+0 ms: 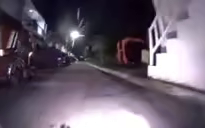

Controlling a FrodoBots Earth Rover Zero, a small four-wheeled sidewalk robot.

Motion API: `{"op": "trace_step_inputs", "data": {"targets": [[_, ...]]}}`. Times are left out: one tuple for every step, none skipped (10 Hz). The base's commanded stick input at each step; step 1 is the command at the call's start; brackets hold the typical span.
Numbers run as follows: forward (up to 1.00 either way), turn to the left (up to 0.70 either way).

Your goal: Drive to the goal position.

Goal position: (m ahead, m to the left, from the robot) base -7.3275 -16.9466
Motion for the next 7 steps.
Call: {"op": "trace_step_inputs", "data": {"targets": [[-1.00, 0.27], [-1.00, 0.27], [-1.00, 0.27], [-1.00, 0.27], [-1.00, 0.27], [-1.00, 0.27], [-0.81, 0.13]]}}
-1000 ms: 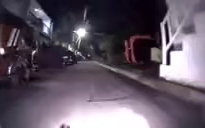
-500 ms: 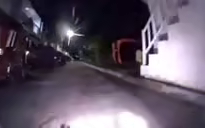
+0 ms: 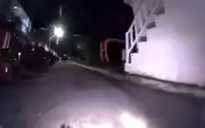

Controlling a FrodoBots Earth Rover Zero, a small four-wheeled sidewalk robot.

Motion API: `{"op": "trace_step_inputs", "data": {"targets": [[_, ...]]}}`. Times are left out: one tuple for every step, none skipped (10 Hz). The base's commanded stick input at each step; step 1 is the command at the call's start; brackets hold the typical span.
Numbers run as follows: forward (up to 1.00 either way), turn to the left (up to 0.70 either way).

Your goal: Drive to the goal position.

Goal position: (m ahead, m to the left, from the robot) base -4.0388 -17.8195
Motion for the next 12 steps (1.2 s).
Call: {"op": "trace_step_inputs", "data": {"targets": [[-0.62, 0.00], [-0.43, -0.14], [-0.24, -0.28], [-0.05, -0.41], [0.00, -0.45], [0.00, -0.45], [0.00, -0.45], [0.00, -0.45], [0.00, -0.45], [0.00, -0.45], [0.00, -0.45], [0.00, -0.45]]}}
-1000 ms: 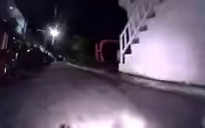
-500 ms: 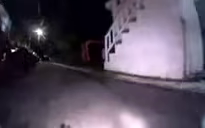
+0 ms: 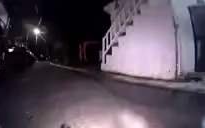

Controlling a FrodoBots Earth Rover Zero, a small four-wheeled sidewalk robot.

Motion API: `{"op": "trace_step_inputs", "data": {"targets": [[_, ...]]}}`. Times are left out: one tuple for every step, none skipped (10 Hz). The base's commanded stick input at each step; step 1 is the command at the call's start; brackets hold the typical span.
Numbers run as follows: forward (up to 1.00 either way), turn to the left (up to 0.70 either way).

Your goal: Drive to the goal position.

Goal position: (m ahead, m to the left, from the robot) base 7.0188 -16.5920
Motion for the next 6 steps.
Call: {"op": "trace_step_inputs", "data": {"targets": [[0.00, -0.45], [0.00, -0.45], [0.00, -0.45], [0.00, -0.45], [0.00, -0.45], [0.00, -0.45]]}}
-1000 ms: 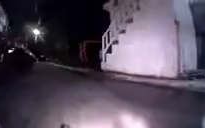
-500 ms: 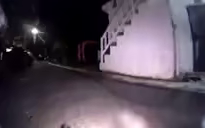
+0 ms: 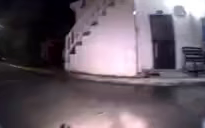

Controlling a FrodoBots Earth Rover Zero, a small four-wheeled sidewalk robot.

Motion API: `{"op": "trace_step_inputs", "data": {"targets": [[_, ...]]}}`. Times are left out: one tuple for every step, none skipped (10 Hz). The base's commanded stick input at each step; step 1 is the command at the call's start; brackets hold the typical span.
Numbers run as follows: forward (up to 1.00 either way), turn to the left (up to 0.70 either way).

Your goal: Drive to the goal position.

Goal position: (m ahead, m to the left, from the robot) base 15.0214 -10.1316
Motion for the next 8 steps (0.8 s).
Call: {"op": "trace_step_inputs", "data": {"targets": [[0.00, -0.45], [0.00, -0.45], [0.00, -0.45], [0.00, -0.45], [0.00, -0.45], [0.00, -0.45], [0.00, -0.45], [0.00, -0.45]]}}
